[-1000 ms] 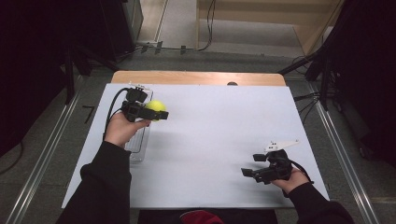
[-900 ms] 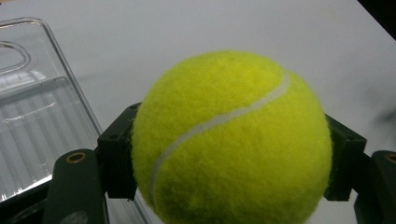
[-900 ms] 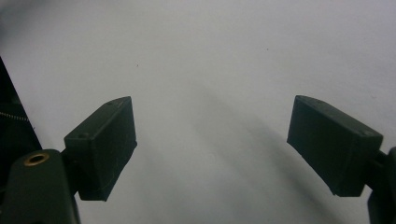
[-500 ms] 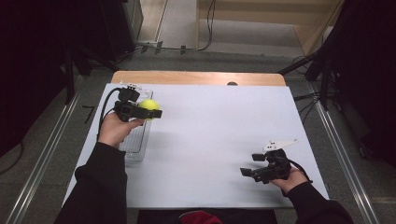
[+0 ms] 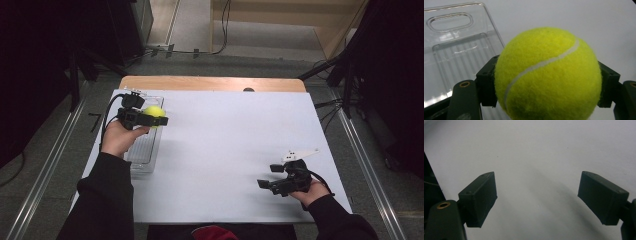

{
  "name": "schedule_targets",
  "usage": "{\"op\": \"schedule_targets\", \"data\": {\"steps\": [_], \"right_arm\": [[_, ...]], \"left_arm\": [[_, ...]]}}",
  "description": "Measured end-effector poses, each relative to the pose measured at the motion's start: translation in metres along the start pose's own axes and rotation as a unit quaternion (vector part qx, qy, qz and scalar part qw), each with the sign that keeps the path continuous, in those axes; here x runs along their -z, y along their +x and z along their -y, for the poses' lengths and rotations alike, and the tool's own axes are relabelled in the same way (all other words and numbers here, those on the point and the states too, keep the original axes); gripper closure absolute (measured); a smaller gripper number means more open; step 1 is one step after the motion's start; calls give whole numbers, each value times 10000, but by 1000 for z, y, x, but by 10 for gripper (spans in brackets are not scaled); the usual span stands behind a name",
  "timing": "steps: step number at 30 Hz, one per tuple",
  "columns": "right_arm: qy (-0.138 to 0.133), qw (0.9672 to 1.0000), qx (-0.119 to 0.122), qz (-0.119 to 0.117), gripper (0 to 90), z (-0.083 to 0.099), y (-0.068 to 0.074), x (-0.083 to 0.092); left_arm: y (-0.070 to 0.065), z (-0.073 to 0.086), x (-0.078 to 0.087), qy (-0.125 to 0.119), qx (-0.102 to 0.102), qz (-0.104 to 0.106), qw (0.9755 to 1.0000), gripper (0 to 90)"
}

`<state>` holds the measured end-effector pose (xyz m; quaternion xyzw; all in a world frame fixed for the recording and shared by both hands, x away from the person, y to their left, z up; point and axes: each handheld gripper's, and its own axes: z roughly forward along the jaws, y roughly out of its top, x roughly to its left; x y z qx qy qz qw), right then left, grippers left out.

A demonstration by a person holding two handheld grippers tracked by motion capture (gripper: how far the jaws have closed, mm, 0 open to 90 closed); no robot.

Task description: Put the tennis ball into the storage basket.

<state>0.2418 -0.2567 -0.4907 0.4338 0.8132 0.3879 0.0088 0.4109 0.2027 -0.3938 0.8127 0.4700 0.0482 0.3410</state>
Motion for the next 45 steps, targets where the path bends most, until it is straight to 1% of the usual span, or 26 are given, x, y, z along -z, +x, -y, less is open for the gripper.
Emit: {"op": "schedule_targets", "data": {"steps": [3, 7, 11, 15, 18, 29, 33, 45], "right_arm": [[16, 10000, 30, 0, 135, 0, 0, 0], [14, 10000, -1, -1, 135, 1, 0, 1], [11, 10000, 12, 9, 135, 0, 0, 0], [16, 10000, 13, 9, 135, 1, 1, 1], [17, 10000, -1, 10, 135, 1, 1, 1], [21, 10000, 2, 11, 135, 1, 1, 1], [13, 10000, 11, 11, 135, 1, 1, 1], [17, 10000, 11, 8, 135, 1, 1, 1]], "left_arm": [[3, 1, 0, 6, 52, -56, 10000, 263], [6, 1, 0, -3, 96, -96, 9999, 262], [10, 2, 1, 27, 102, -153, 9998, 262], [14, 4, 4, -27, 198, -202, 9996, 262], [17, 4, 6, -35, 231, -251, 9994, 262], [25, 7, 8, -32, 357, -328, 9988, 262], [25, 7, 9, -55, 363, -341, 9987, 262], [28, 9, 4, 18, 370, -351, 9987, 261]]}}
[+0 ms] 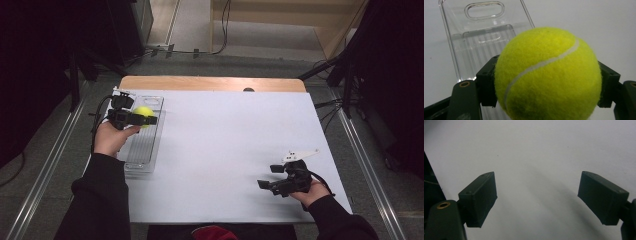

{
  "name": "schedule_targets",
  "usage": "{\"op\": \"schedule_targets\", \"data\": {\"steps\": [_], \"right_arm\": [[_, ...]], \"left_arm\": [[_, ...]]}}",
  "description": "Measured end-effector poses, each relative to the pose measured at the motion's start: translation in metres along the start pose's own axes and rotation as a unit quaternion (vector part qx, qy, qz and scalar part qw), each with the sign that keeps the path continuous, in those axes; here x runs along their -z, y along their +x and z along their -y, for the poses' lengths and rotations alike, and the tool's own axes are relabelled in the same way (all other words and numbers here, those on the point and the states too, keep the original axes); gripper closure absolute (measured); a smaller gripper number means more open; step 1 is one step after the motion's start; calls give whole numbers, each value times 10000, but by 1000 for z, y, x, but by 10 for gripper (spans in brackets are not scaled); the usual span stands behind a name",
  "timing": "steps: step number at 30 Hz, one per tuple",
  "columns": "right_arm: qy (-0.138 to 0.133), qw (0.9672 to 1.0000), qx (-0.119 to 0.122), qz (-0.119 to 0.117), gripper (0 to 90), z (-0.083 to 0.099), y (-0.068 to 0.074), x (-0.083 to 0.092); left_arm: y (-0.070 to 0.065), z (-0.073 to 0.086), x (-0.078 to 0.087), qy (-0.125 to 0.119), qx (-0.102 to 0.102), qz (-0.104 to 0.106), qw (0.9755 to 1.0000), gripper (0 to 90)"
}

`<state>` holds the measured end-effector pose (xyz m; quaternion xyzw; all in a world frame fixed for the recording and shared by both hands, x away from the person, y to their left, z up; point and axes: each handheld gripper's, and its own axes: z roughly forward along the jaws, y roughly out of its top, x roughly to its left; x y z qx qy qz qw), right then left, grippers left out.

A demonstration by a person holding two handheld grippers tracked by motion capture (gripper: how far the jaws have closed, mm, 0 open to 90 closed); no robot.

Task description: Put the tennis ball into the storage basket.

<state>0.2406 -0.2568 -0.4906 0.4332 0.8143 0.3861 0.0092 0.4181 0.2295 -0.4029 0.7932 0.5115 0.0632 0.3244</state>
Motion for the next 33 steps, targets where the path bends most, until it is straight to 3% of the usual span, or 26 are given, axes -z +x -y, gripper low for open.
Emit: {"op": "schedule_targets", "data": {"steps": [18, 33], "right_arm": [[7, 10000, -1, 1, 135, 0, 0, 1], [9, 10000, -1, 4, 135, 0, 0, 1]], "left_arm": [[5, 6, -14, 230, 37, -88, 9997, 260], [8, 7, -16, 300, 49, -190, 9994, 253]]}}
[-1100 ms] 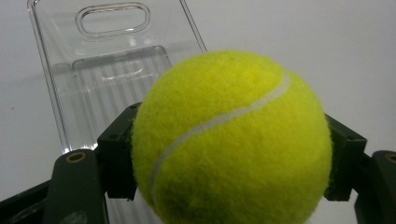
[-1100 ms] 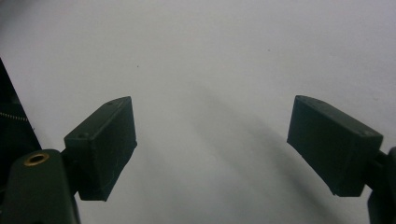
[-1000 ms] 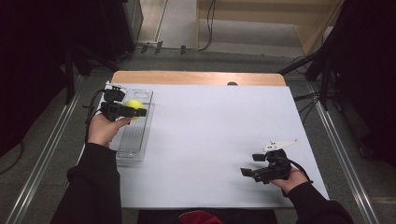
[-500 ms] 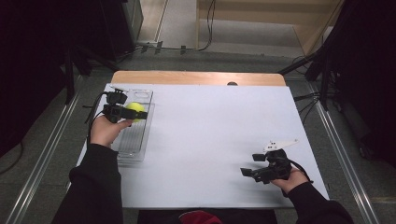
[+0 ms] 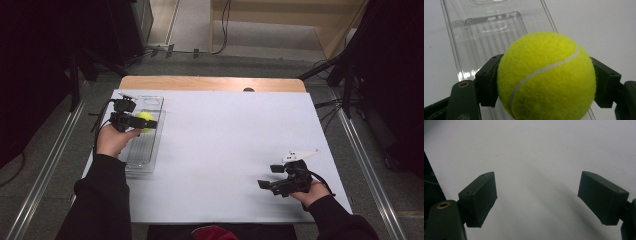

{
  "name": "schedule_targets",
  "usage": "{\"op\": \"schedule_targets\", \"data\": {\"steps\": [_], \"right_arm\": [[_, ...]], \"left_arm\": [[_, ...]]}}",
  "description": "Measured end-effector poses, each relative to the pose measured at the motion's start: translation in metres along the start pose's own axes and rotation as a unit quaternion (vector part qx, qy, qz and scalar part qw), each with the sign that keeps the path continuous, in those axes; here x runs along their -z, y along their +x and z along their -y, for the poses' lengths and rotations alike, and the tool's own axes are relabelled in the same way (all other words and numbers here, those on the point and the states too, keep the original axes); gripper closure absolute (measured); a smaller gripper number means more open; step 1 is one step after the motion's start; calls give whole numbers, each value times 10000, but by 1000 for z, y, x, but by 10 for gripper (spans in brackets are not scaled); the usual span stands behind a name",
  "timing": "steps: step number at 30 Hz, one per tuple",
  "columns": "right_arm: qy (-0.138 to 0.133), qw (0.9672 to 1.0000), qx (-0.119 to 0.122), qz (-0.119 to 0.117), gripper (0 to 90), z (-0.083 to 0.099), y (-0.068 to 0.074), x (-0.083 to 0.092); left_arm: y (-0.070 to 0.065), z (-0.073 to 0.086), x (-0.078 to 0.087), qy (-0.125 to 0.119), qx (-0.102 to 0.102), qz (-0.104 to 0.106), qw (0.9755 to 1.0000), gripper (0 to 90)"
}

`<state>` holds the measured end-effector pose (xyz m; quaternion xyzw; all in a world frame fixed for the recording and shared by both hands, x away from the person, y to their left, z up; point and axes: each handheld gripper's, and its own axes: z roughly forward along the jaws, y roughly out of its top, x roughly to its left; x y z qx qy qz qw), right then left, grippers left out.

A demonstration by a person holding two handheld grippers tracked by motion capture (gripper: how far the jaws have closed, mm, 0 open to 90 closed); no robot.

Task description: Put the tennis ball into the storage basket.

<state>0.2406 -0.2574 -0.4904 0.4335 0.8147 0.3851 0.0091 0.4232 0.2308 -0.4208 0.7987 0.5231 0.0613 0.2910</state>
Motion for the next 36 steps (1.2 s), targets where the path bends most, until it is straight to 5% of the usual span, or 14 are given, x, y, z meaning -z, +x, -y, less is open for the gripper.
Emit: {"op": "schedule_targets", "data": {"steps": [5, 11, 19, 36], "right_arm": [[-8, 10000, -8, -2, 135, 0, 0, 0], [-7, 10000, -3, -15, 135, 0, 0, 0], [-6, 10000, 9, -28, 135, 0, 0, -1], [-63, 10000, -35, -42, 135, 1, -3, 1]], "left_arm": [[1, 0, 1, -14, 42, -111, 9999, 251], [0, -2, 9, -260, 87, -62, 9996, 222], [-6, -5, 12, -270, 45, -12, 9996, 218], [-34, -13, 15, -300, -246, 554, 9977, 219]]}}
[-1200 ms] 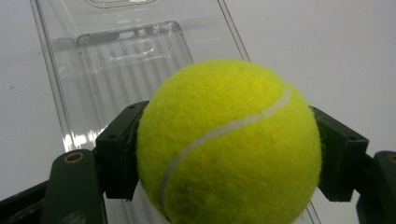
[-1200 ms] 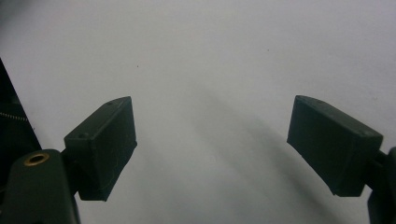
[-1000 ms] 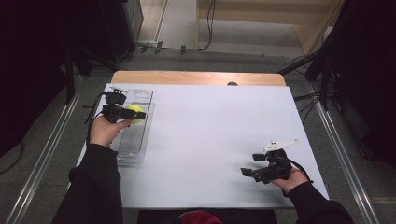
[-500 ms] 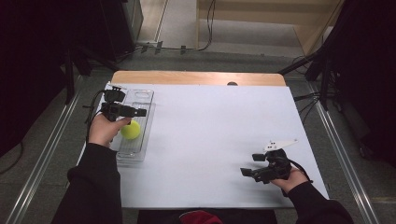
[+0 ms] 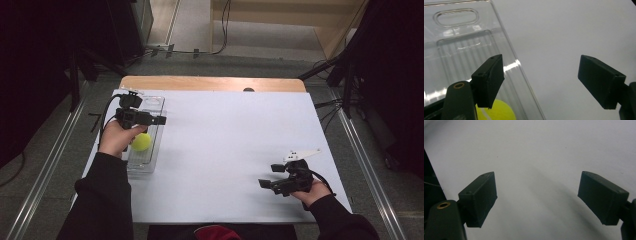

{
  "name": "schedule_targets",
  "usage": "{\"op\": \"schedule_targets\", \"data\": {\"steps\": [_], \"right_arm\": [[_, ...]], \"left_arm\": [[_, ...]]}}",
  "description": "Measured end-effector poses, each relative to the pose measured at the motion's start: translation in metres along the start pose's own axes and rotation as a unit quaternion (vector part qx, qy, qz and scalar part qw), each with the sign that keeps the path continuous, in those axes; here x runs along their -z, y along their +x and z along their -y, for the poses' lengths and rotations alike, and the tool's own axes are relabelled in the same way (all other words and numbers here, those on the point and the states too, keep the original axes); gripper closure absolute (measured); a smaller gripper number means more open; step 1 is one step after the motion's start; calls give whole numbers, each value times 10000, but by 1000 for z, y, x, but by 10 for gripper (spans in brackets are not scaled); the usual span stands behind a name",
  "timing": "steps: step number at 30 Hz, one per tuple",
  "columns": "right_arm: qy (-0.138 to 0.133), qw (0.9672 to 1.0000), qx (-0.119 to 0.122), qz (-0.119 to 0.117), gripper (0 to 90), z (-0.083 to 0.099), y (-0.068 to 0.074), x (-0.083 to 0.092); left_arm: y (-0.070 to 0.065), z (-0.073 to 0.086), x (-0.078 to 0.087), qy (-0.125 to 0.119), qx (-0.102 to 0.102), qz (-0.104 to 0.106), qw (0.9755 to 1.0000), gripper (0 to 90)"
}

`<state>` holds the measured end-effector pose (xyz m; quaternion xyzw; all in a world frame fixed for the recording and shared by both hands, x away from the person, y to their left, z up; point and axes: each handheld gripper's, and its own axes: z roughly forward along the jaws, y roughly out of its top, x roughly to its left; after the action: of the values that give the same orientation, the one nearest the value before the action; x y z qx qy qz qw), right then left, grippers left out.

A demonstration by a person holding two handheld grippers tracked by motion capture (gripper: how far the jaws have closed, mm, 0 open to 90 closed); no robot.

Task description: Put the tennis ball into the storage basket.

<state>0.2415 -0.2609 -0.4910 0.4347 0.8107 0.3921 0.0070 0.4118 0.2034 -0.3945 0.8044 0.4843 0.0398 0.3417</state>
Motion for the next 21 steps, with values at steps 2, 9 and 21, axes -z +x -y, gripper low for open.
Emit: {"op": "schedule_targets", "data": {"steps": [2, 9, 21], "right_arm": [[8, 10000, 17, -14, 135, 0, 1, 0], [7, 10000, 46, -36, 135, 0, 1, 0], [46, 10000, 71, 49, 135, 0, 6, 0]], "left_arm": [[-3, -1, 0, 4, -62, 76, 10000, 220], [-11, 0, -1, 9, -156, 233, 9996, 220], [-17, 6, -4, -23, -190, 385, 9991, 223]]}}
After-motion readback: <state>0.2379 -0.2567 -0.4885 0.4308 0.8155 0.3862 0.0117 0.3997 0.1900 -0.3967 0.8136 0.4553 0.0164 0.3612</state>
